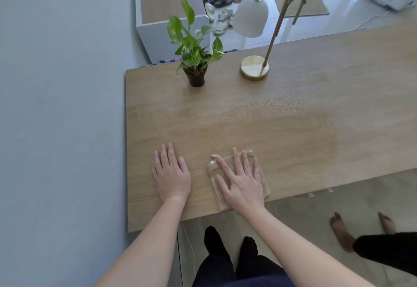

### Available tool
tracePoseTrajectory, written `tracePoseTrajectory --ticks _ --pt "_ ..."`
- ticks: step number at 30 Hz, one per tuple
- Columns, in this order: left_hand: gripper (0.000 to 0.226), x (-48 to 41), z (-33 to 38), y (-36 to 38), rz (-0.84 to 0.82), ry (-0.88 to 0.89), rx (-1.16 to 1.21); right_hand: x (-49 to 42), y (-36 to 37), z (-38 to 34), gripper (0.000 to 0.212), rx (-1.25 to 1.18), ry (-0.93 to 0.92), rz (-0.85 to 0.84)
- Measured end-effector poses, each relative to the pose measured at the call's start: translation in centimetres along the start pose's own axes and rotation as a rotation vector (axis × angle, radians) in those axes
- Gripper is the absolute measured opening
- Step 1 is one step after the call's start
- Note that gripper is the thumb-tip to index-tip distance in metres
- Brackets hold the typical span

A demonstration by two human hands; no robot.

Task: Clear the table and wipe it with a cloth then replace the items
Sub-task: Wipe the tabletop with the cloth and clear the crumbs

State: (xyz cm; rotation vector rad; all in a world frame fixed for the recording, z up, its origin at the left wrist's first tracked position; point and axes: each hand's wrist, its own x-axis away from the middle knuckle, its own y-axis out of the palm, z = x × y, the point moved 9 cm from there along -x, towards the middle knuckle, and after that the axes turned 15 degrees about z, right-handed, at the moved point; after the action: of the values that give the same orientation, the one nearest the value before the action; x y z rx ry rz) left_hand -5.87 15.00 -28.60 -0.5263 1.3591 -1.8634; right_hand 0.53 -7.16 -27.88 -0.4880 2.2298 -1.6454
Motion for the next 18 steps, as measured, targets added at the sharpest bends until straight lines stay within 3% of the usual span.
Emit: tracePoseTrajectory --ticks 10,15,18 --pt "0.066 0.8 0.0 -1.7 -0.172 0.021 0.062 0.9 -0.2 0.2 0.062 -0.037 0.055 -0.096" --pt "0.060 2.0 0.8 -2.5 -0.165 0.006 0.115 0.1 -2.3 0.5 0.065 -0.122 0.013 -0.125" --pt "0.054 2.1 2.3 -3.0 -0.135 0.033 0.183 -1.3 -5.0 1.9 0.057 -0.229 0.017 -0.050"
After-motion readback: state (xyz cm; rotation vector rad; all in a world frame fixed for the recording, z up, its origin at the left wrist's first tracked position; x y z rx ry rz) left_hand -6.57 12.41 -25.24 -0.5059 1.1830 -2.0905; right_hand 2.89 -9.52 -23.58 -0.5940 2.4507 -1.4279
